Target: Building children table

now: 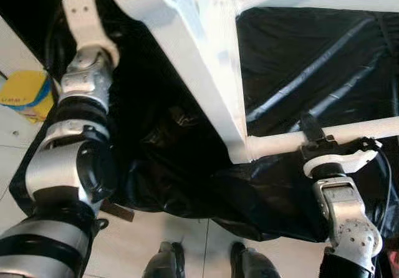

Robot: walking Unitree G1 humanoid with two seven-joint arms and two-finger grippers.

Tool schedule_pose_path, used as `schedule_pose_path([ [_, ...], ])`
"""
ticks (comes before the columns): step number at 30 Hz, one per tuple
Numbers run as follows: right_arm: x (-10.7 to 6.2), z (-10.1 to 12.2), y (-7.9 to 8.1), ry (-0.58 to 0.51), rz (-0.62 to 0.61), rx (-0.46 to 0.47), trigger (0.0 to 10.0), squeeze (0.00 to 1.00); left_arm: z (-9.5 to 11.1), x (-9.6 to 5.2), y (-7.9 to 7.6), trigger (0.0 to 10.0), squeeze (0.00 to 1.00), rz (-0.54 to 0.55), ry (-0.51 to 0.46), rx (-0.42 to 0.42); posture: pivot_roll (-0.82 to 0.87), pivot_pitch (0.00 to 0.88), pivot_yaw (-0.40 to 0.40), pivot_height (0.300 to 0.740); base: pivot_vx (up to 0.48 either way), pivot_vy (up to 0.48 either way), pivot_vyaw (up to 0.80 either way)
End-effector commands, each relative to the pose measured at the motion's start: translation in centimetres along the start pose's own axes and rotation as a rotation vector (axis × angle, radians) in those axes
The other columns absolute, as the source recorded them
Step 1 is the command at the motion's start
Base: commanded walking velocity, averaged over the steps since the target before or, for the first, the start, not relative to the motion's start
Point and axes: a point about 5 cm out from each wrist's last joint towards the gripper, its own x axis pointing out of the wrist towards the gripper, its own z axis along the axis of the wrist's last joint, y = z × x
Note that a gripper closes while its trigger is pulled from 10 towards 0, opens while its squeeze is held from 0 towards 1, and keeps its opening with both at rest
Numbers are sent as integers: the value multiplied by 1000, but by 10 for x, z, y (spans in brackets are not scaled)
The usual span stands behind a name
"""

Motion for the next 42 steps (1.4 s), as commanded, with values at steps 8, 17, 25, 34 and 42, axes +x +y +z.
schedule_pose_path([
  [8, -91, -19, -39, -10, -129, 147, 10000, 1000, 19, 7, -55, 10000, 0, -232, -41, 67, -195, 238, 177, 740, 0, 0, 0],
  [17, -137, -14, -53, 24, -273, 54, 10000, 0, 28, 7, -76, 10000, 0, -328, -68, 117, -241, 250, 221, 740, 0, 0, 0],
  [25, -175, -11, -75, -26, -376, 202, 10000, 0, 50, 7, -88, 10000, 0, -371, -123, 174, -268, 257, 250, 740, 0, 0, 0],
  [34, -190, -16, -70, 47, -265, 151, 10000, 0, 83, 3, -106, 10000, 0, -450, -204, 169, -282, 252, 252, 740, 0, 0, 0],
  [42, -220, -12, -76, 7, -339, 58, 10000, 0, 92, -1, -120, 10000, 0, -499, -246, 173, -320, 269, 267, 740, 0, 0, 0],
])
